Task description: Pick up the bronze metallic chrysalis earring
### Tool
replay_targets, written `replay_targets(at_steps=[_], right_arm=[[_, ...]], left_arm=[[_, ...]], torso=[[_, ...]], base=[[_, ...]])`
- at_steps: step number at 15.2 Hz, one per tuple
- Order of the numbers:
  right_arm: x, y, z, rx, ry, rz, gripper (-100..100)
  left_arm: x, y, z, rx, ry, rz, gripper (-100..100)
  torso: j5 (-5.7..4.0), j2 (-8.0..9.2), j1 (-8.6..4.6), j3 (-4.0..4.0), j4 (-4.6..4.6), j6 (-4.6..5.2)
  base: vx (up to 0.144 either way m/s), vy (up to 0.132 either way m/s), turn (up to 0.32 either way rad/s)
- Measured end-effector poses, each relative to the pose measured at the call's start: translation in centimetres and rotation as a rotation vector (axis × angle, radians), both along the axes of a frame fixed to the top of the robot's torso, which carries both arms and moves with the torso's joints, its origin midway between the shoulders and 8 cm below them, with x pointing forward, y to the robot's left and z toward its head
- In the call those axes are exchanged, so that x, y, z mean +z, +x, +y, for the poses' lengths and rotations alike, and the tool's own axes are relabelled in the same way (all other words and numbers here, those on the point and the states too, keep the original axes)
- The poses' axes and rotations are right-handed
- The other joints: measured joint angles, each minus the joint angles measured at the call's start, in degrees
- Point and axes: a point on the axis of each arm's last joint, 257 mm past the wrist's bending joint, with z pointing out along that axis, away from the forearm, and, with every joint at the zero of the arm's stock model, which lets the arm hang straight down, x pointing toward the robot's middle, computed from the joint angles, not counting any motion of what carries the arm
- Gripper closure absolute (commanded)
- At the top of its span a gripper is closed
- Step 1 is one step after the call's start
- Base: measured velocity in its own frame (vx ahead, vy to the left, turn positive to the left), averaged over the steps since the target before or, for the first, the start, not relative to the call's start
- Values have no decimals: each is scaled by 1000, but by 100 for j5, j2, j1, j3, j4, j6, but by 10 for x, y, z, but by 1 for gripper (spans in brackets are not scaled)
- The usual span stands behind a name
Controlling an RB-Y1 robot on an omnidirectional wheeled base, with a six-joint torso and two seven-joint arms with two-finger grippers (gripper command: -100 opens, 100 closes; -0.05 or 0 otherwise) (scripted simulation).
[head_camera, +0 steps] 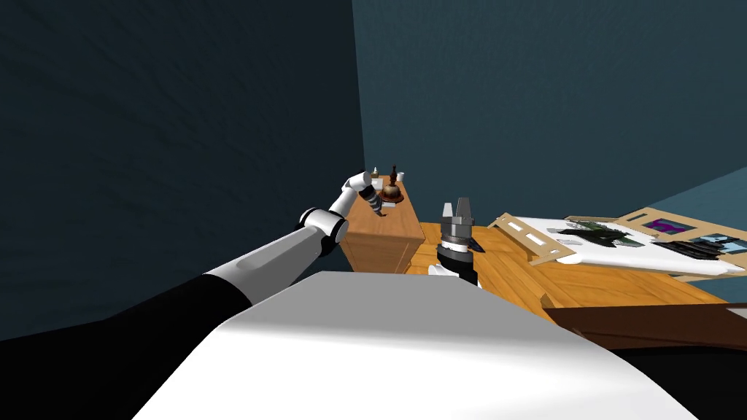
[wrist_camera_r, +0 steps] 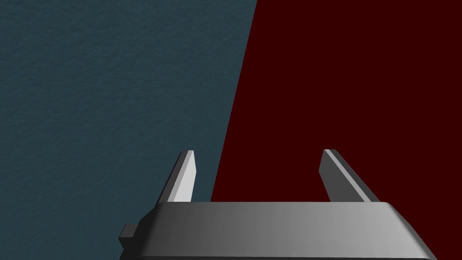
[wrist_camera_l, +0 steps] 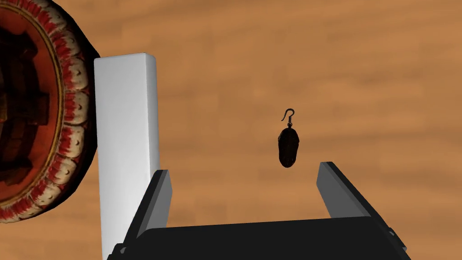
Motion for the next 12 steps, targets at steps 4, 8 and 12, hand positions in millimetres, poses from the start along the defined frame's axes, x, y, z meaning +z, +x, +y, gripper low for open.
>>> replay_targets(at_steps=[4, 8, 12], right_arm=[[0, 0, 0, 0, 0, 0, 0], [0, 0, 0, 0, 0, 0, 0], [0, 0, 0, 0, 0, 0, 0]], left_arm=[[-4, -26, -18, -56, 16, 78, -100], [-19, -33, -22, -65, 21, 99, -100], [-20, -33, -23, -64, 20, 97, 100]], torso=[[-1, 1, -5, 1, 0, 0], [-5, 2, -26, 0, -1, 1], [-4, 3, -20, 1, 0, 0]], base=[[8, 33, -24], [3, -14, -36], [0, -2, 0]])
